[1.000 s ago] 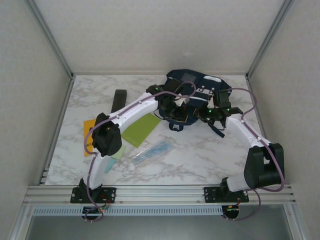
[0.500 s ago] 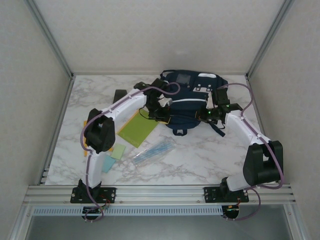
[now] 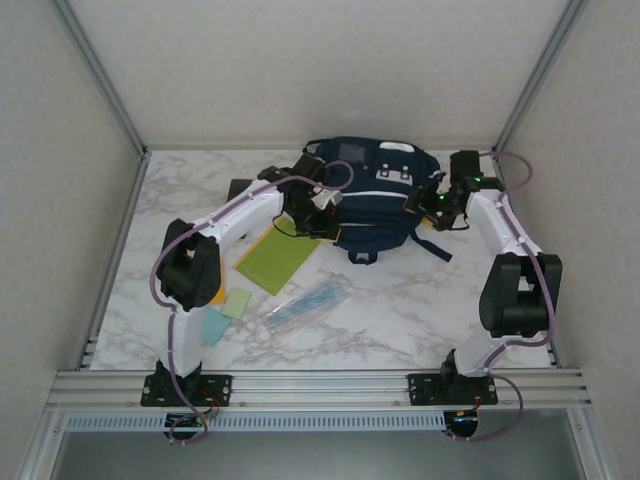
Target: Pack books, pencil case, and school supplies into a backpack
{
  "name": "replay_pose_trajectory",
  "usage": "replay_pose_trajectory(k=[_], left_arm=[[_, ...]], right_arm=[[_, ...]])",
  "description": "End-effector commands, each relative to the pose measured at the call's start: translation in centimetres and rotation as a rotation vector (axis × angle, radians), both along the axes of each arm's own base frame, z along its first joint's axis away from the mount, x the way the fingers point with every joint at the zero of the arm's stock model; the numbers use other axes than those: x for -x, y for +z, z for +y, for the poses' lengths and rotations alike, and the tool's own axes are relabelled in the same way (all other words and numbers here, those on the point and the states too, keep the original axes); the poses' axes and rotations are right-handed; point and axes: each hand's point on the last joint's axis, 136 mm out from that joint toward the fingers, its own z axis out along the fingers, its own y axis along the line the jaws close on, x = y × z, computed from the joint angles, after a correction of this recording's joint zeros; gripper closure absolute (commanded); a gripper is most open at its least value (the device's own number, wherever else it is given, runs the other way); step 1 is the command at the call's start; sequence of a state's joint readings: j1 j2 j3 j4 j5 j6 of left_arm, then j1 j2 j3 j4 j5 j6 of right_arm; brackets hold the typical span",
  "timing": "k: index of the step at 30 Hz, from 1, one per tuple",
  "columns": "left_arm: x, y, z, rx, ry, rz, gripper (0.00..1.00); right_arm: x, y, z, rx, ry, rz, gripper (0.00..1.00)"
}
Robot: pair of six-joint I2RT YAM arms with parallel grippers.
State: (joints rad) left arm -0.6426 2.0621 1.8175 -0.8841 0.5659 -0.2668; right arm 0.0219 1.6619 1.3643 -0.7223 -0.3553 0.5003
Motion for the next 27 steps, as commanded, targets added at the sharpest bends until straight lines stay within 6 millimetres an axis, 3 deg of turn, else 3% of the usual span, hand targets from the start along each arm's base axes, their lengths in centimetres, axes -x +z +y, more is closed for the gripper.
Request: replay_pose_trajectory(k=[1, 5, 10, 14, 19, 21, 25, 27], left_arm=[[-0.7, 4.3, -4.5, 0.112, 0.01, -0.082, 1.0], [-0.9, 6.5, -9.1, 0.216, -0.002, -0.11, 1.0], [0.0, 8.1, -12.5, 0.287, -0.032, -0.119, 1.0], [1.4, 8.4, -13.8, 0.315, -0.053, -0.108, 1.0], [3.2, 8.2, -14.1, 0.319, -0.092, -0.099, 1.0], [3.8, 7.8, -13.7, 0.303, -0.108, -0.096, 1.0], [4.2, 5.7, -11.6, 0.213, -0.114, -0.104, 1.0], [3.7, 4.2, -9.9, 0.144, -0.094, -0.097, 1.0]], right_arm=[[1.0, 4.0, 0.0, -0.05, -0.062, -0.054, 0.31], [4.5, 5.7, 0.6, -0.107, -0.085, -0.053, 0.28], [6.8, 6.2, 2.6, -0.287, -0.168, -0.072, 0.26], [6.6, 5.5, 3.2, -0.366, -0.236, -0.078, 0.26], [4.4, 1.8, 3.2, -0.387, -0.298, -0.026, 0.29], [3.4, 0.2, 2.9, -0.364, -0.321, -0.013, 0.44], [2.6, -1.4, 2.7, -0.329, -0.307, 0.004, 1.0], [2.9, -1.5, 2.4, -0.295, -0.295, -0.01, 1.0]])
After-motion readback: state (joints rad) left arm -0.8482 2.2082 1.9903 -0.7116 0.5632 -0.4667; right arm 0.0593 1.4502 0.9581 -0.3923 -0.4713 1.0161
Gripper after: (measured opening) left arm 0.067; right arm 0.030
